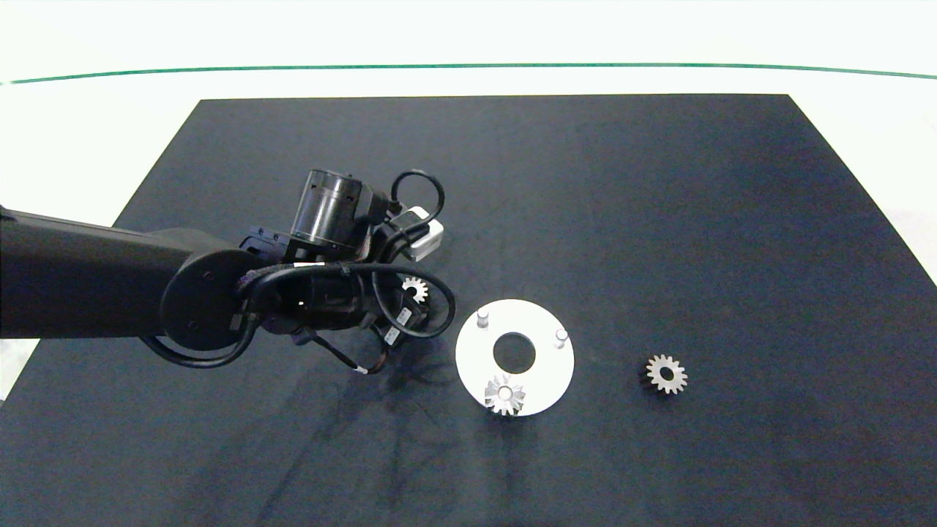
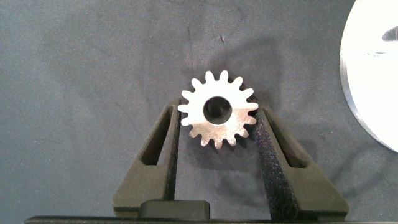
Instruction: Install three planetary gears onto the carrier pins
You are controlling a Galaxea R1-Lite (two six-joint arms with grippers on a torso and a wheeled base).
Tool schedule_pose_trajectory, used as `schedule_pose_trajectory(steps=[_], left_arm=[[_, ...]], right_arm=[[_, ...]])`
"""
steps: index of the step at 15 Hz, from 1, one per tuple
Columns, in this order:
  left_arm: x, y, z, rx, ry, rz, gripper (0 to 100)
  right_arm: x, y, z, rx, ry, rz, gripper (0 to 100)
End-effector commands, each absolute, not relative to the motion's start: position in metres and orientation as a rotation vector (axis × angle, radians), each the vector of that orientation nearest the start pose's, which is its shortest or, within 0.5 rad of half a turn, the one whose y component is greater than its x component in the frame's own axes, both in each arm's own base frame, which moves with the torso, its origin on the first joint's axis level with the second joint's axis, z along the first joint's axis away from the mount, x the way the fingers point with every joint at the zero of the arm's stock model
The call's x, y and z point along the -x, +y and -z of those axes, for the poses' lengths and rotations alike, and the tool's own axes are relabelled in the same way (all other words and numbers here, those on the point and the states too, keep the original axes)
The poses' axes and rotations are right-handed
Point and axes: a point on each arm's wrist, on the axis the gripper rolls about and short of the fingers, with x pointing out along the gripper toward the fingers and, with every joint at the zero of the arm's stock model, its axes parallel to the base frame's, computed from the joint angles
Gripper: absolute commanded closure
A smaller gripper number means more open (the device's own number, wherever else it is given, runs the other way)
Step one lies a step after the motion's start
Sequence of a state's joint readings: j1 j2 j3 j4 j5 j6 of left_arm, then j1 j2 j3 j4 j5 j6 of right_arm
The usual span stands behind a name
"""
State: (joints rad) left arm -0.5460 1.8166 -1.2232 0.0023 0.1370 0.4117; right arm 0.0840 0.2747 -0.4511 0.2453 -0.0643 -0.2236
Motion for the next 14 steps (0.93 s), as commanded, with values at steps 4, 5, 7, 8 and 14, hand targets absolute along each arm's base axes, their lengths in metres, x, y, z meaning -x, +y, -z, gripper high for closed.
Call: schedule_pose_trajectory(steps=[4, 5, 7, 8, 14], left_arm=[[-0.2956, -0.176, -0.1984, -0.599, 0.481, 0.511, 79], [-0.2958, -0.1761, -0.1989, -0.598, 0.478, 0.511, 82], [-0.2954, -0.1765, -0.1988, -0.599, 0.479, 0.512, 85], [-0.2956, -0.176, -0.1984, -0.599, 0.481, 0.511, 87], [-0.2909, -0.175, -0.2068, -0.594, 0.458, 0.51, 87]], right_arm=[[0.0273, -0.0038, -0.1791, 0.231, 0.069, -0.028, 0], [0.0276, -0.0038, -0.1791, 0.231, 0.068, -0.028, 0], [0.0276, -0.0038, -0.1791, 0.231, 0.068, -0.028, 0], [0.0276, -0.0038, -0.1791, 0.231, 0.068, -0.028, 0], [0.0284, -0.0039, -0.1798, 0.23, 0.062, -0.027, 0]])
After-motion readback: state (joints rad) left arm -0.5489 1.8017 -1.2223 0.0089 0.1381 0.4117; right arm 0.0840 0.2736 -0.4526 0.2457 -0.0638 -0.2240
